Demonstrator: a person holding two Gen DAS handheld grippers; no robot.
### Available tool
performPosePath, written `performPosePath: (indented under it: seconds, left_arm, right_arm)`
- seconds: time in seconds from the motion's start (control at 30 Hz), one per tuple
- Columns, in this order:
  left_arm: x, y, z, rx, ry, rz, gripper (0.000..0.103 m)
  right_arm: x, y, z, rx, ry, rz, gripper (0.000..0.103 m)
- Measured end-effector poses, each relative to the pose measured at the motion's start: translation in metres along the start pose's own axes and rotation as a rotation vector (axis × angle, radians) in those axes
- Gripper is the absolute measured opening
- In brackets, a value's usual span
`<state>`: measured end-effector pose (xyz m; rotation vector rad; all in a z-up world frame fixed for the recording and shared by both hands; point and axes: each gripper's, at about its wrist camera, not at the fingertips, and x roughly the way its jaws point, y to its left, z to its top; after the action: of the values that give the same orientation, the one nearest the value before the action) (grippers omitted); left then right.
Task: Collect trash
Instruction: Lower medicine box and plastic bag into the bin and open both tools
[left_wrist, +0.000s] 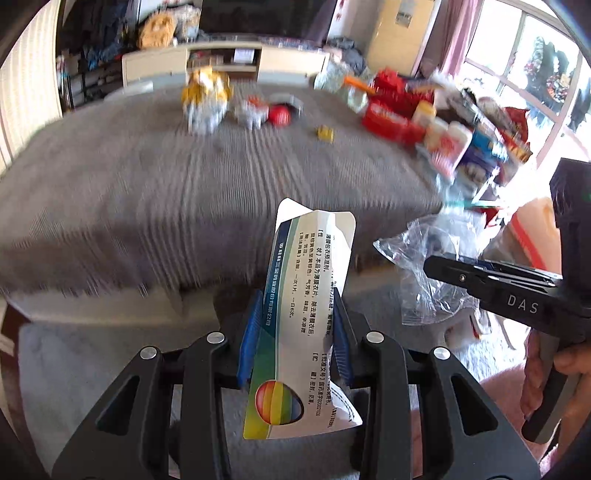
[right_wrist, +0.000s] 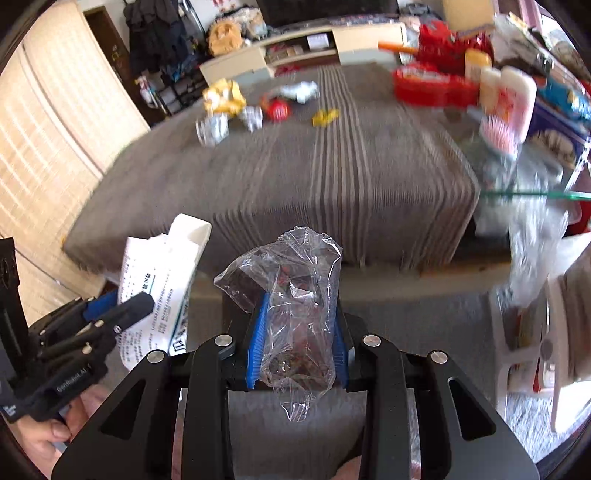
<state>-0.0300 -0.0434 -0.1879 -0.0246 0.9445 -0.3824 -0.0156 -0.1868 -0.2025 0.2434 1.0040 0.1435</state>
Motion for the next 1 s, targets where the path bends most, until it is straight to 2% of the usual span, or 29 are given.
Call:
performPosePath:
  seconds: [0.27, 0.4, 0.57, 0.83, 0.97, 1.0]
  left_arm:
    - [0.066, 0.012, -0.038, -0.042, 0.117, 0.006, 0.033]
    - [0.103, 0.023, -0.041, -0.067, 0.148, 0.010, 0.033]
    - [0.132, 0.031, -0.038, -0.074, 0.169, 0.012, 0.033]
    - [0.166, 0.030, -0.052, -0.079, 0.278, 0.001, 0.034]
    - [0.174, 0.032, -0.054, -0.078, 0.292, 0.016, 0.033]
    - [0.173, 0.033, -0.053, -0.082, 0.292, 0.019, 0.034]
  right_arm:
    - [0.067, -0.009, -0.032, 0.031, 0.116, -0.024, 0.032]
    - [0.099, -0.018, -0.033, 0.052, 0.153, -0.044, 0.032]
    - [0.133, -0.026, -0.033, 0.068, 0.204, -0.050, 0.032]
    - [0.168, -0.026, -0.034, 0.097, 0.271, -0.023, 0.035]
    - [0.175, -0.022, -0.035, 0.101, 0.285, -0.018, 0.044]
    - [0.173, -0.022, -0.035, 0.104, 0.279, -0.018, 0.055]
